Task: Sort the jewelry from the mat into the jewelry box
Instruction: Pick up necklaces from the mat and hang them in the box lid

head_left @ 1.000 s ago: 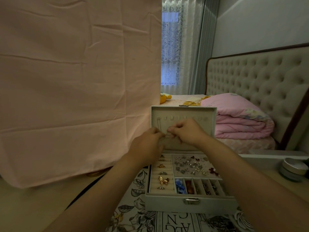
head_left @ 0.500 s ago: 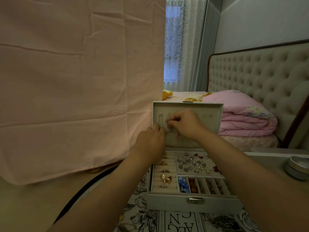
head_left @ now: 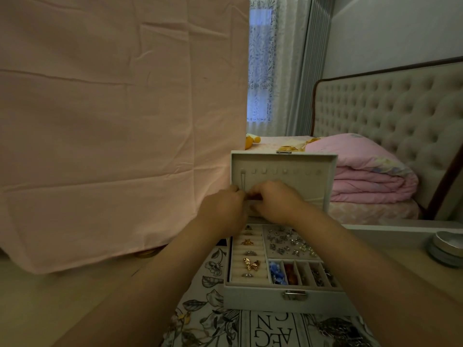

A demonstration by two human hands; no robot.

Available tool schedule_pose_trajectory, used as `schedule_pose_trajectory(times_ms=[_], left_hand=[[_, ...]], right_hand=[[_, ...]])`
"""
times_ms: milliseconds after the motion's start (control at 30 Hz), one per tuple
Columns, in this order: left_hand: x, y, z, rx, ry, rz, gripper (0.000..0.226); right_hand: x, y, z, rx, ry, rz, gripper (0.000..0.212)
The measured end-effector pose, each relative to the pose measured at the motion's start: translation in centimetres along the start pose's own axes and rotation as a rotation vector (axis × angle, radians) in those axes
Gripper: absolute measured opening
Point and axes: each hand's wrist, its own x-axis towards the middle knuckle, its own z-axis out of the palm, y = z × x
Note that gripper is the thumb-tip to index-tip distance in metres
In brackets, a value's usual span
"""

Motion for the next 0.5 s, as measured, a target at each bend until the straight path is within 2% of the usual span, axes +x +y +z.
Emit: schedule_pose_trajectory(times_ms=[100,167,367,500], left_hand=[[-0.5,0.0,-0.7,-0.131,-0.049,0.004,0.045],[-1.4,0.0,-1.7,-0.22,-0.018,0.016,0.045],[-6.9,-1.0,-4.8,-0.359,0.058,-0.048,0.031],[-12.7,-2.9,-5.9,-0.301,-0.016,-0.154,0.017]], right_hand=[[-0.5,-0.5,-0.8,0.017,-0.019,0.026,0.032],[-1.2,-1.1,-1.5,0.022,0.013,0.032,0.033],[-5.4,-5.4,-2.3,0.117,0.038,-0.003,0.031],[-9.3,-9.9,-0.7,0.196,-0.027,-0.045,0.025]])
